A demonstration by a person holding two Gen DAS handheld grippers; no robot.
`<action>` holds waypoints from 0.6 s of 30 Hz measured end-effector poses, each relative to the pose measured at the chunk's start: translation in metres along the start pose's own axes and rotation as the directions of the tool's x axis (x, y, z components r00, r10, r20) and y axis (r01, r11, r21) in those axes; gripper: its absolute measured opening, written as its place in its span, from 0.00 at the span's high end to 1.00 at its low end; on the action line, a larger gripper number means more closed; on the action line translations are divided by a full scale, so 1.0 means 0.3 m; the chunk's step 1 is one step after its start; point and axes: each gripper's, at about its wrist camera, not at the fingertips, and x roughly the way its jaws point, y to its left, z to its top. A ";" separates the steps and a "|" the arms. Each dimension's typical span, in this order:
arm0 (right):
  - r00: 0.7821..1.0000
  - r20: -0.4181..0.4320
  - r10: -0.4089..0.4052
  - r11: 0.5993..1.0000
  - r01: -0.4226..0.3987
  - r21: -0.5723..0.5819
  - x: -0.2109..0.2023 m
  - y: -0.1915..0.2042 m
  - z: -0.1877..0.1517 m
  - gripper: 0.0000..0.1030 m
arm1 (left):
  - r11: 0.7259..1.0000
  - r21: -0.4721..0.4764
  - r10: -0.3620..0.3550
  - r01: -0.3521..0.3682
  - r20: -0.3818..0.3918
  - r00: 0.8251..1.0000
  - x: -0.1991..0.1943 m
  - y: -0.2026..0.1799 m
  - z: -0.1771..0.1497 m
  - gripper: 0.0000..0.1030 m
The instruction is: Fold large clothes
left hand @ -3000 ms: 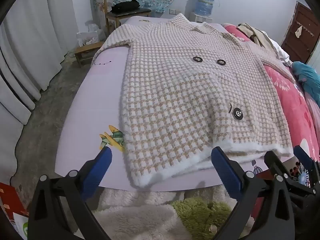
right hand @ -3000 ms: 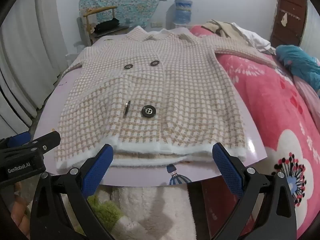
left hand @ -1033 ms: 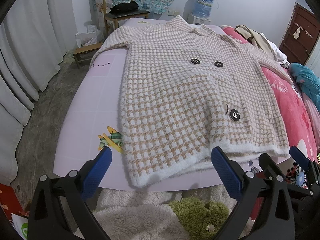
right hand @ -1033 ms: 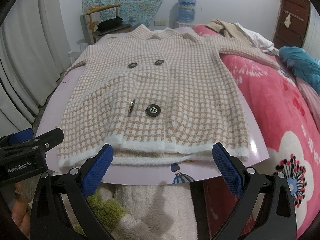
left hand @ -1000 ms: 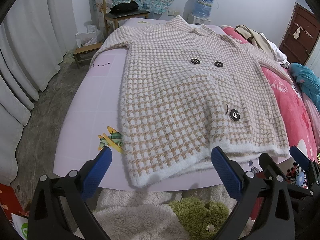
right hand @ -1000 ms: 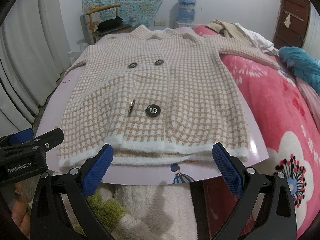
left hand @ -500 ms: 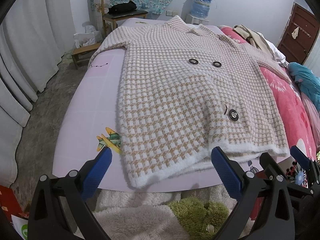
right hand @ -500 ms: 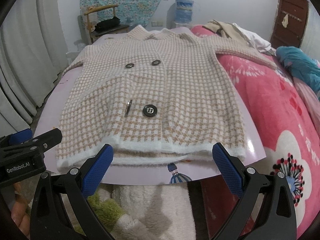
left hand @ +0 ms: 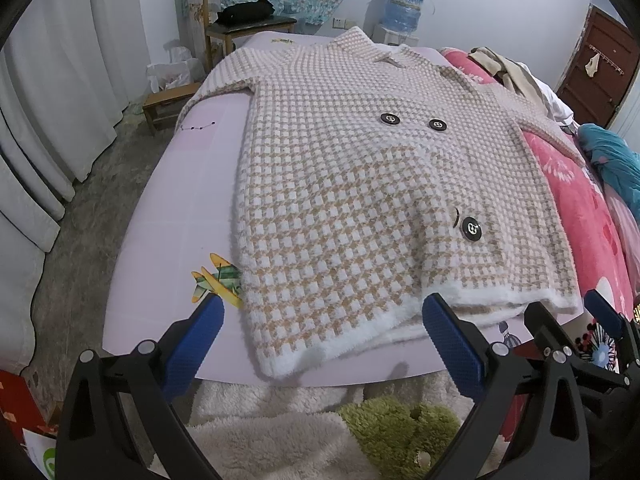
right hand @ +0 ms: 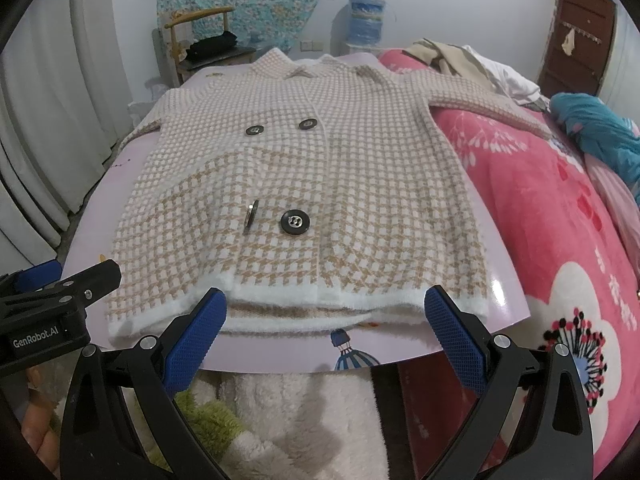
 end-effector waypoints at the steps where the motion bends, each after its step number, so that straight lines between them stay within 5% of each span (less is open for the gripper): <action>1: 1.000 0.001 -0.001 1.000 0.001 0.001 0.000 -0.001 0.000 0.08 | 1.000 -0.001 0.000 0.000 -0.001 1.000 0.001 0.002 0.001 0.05; 18: 0.998 0.032 -0.052 0.999 0.052 0.000 0.024 -0.008 0.073 0.08 | 0.999 0.027 0.032 -0.033 0.054 0.998 0.021 0.033 0.061 0.05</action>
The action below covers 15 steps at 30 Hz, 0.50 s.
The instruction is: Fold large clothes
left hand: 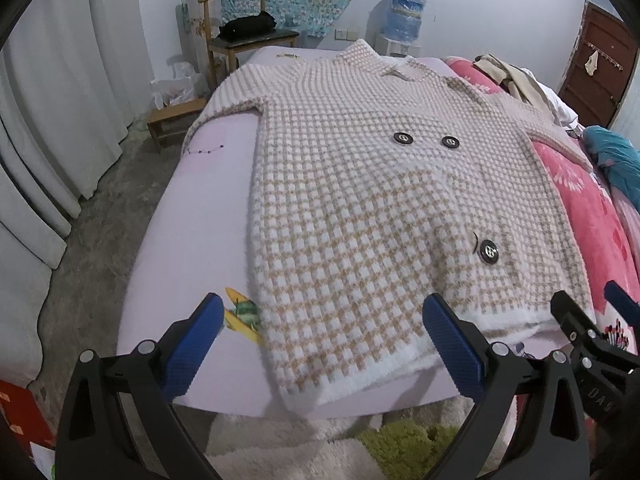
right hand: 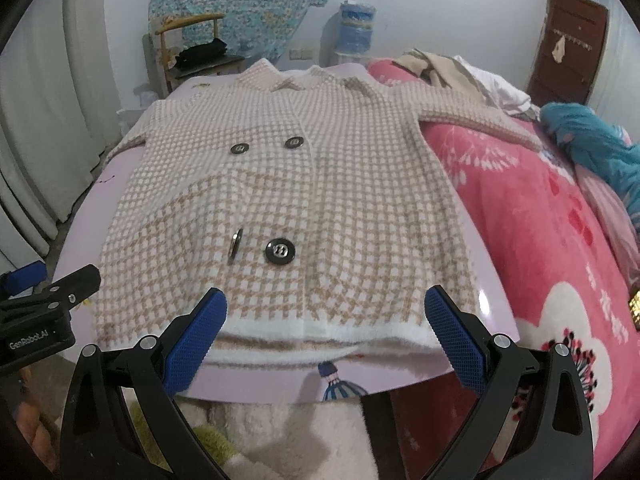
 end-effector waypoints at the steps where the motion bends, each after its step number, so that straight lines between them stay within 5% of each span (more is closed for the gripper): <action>1: 1.000 0.009 -0.004 1.000 0.004 -0.003 0.000 0.000 0.008 0.08 | 1.000 0.002 0.003 -0.003 0.002 1.000 0.003 0.002 0.005 0.05; 15: 0.998 0.052 -0.025 0.999 0.027 -0.039 0.018 0.012 0.067 0.08 | 0.999 0.015 0.035 -0.036 0.014 0.999 0.044 0.057 0.077 0.05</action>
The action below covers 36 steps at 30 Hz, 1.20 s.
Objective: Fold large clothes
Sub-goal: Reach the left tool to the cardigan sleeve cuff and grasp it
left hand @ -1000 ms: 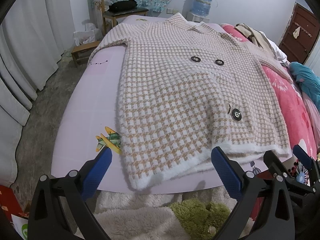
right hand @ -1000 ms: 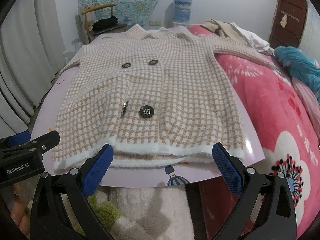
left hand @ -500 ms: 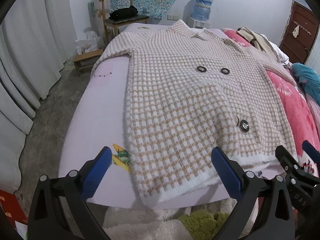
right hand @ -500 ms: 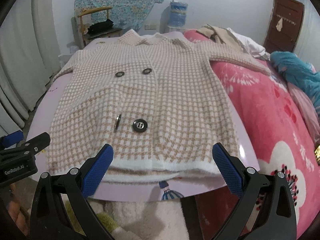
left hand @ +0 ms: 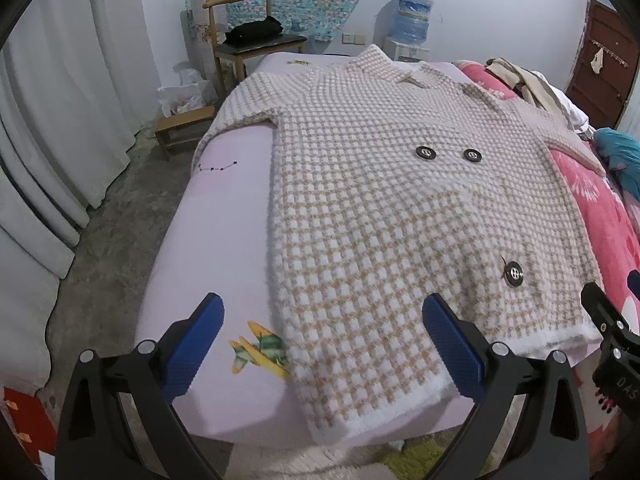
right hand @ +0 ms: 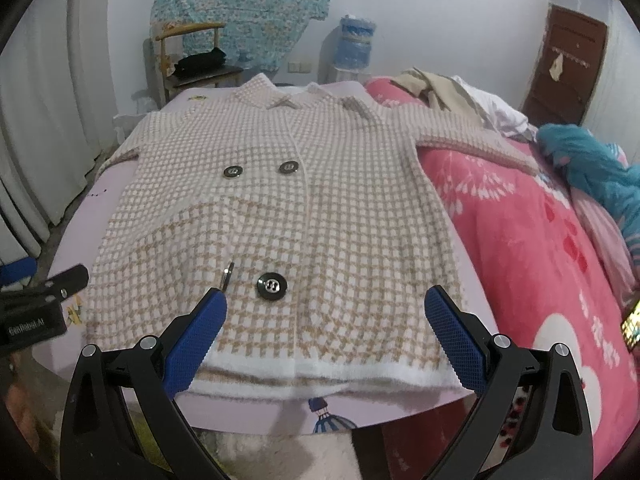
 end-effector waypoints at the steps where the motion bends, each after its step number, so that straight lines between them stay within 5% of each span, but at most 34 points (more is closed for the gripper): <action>1: 1.000 0.007 0.000 1.000 0.000 -0.017 0.001 0.008 0.007 0.08 | 1.000 0.006 0.002 -0.002 0.006 1.000 0.003 0.008 0.009 0.05; 6: 0.999 0.043 0.033 0.996 -0.030 -0.081 0.011 0.055 0.048 0.08 | 0.996 -0.017 -0.088 0.089 0.064 0.994 0.007 0.084 0.056 0.05; 11: 0.988 0.084 0.126 0.983 -0.113 -0.146 0.032 0.139 0.130 0.08 | 0.949 -0.136 -0.267 0.283 0.123 0.956 0.018 0.228 0.121 0.05; 20: 0.939 0.102 0.329 0.927 -0.301 -0.223 0.125 0.312 0.310 0.08 | 0.903 -0.320 -0.225 0.287 0.217 0.950 0.074 0.546 0.291 0.05; 22: 0.921 0.080 0.380 0.909 -0.356 -0.217 0.168 0.345 0.341 0.08 | 0.874 -0.391 -0.223 0.289 0.207 0.953 0.122 0.634 0.332 0.05; 25: 0.897 0.049 0.439 0.881 -0.419 -0.219 0.214 0.397 0.361 0.08 | 0.771 -0.555 -0.259 0.311 0.173 0.950 0.242 0.786 0.366 0.05; 27: 0.885 0.008 0.465 0.863 -0.451 -0.229 0.260 0.446 0.364 0.08 | 0.650 -0.678 -0.338 0.342 0.145 0.930 0.364 0.885 0.361 0.05; 30: 0.878 -0.053 0.477 0.845 -0.474 -0.249 0.322 0.507 0.344 0.08 | 0.429 -0.817 -0.467 0.385 0.164 0.869 0.517 0.982 0.301 0.06; 34: 0.886 -0.115 0.449 0.841 -0.463 -0.280 0.379 0.550 0.316 0.08 | 0.201 -0.888 -0.575 0.414 0.235 0.784 0.659 1.047 0.223 0.06; 36: 0.896 -0.130 0.425 0.848 -0.444 -0.290 0.399 0.557 0.313 0.08 | 0.068 -0.909 -0.643 0.411 0.275 0.715 0.749 1.046 0.178 0.06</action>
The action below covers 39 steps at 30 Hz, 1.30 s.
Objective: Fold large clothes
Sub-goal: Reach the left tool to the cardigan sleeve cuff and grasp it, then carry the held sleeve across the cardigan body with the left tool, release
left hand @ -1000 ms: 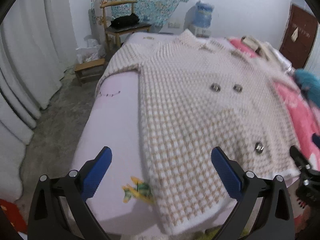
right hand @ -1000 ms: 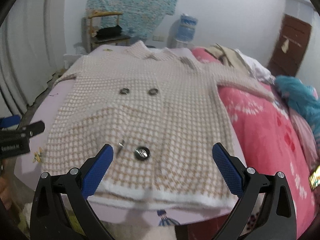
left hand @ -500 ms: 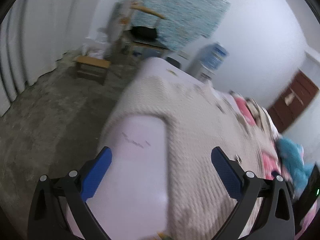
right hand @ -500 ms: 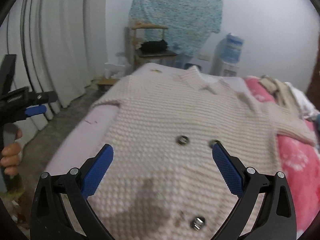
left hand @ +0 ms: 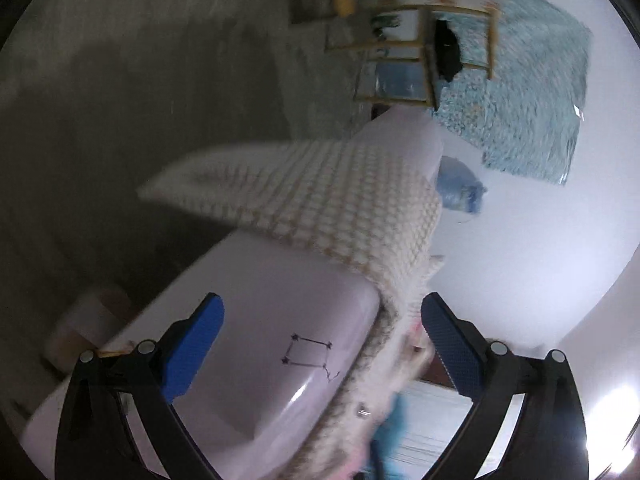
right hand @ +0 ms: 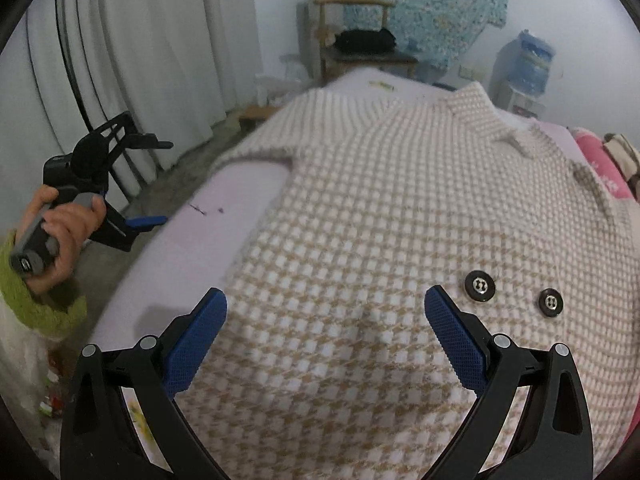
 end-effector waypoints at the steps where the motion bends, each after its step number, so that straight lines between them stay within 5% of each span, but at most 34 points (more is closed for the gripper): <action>1: 1.000 -0.007 -0.008 1.000 0.008 0.000 0.010 -0.002 0.002 0.08 | 0.999 -0.045 -0.027 0.026 -0.024 0.999 0.025 0.028 0.008 0.06; 10: 0.997 -0.046 -0.065 0.997 0.068 0.048 0.076 -0.018 0.032 0.08 | 0.945 -0.308 -0.147 0.111 -0.096 0.984 0.160 0.225 0.136 0.06; 16: 0.994 -0.065 -0.084 0.995 0.088 0.054 0.113 -0.023 0.045 0.08 | 0.882 -0.450 -0.234 0.142 -0.156 0.960 0.288 0.341 0.173 0.06; 22: 0.992 -0.068 -0.102 0.993 0.106 0.048 0.119 -0.027 0.052 0.08 | 0.891 -0.435 -0.177 0.132 -0.064 0.982 0.286 0.358 0.277 0.08; 24: 0.992 -0.068 -0.108 0.993 0.111 0.051 0.124 -0.031 0.057 0.08 | 0.903 -0.416 -0.131 0.106 -0.033 0.991 0.279 0.354 0.315 0.20; 27: 0.991 -0.068 -0.111 0.992 0.115 0.059 0.125 -0.038 0.059 0.08 | 0.910 -0.407 -0.086 0.082 0.010 0.996 0.271 0.348 0.371 0.52; 31: 0.991 -0.059 -0.118 0.990 0.122 0.068 0.112 -0.047 0.063 0.08 | 0.951 -0.304 0.073 -0.049 0.068 0.995 0.210 0.288 0.412 0.87; 33: 0.991 -0.049 -0.125 0.989 0.128 0.068 0.099 -0.051 0.063 0.08 | 0.973 -0.176 0.174 -0.147 0.151 0.973 0.142 0.206 0.409 0.90; 35: 0.991 -0.038 -0.129 0.989 0.131 0.072 0.083 -0.061 0.064 0.08 | 0.966 -0.035 0.256 -0.257 0.267 0.929 0.072 0.077 0.391 0.91; 38: 0.991 -0.017 -0.134 0.987 0.135 0.089 0.048 -0.076 0.059 0.08 | 0.911 0.182 0.257 -0.370 0.452 0.854 -0.036 -0.172 0.308 0.92; 39: 0.990 -0.008 -0.137 0.986 0.137 0.096 0.030 -0.081 0.056 0.08 | 0.871 0.270 0.231 -0.410 0.511 0.828 -0.067 -0.280 0.253 0.92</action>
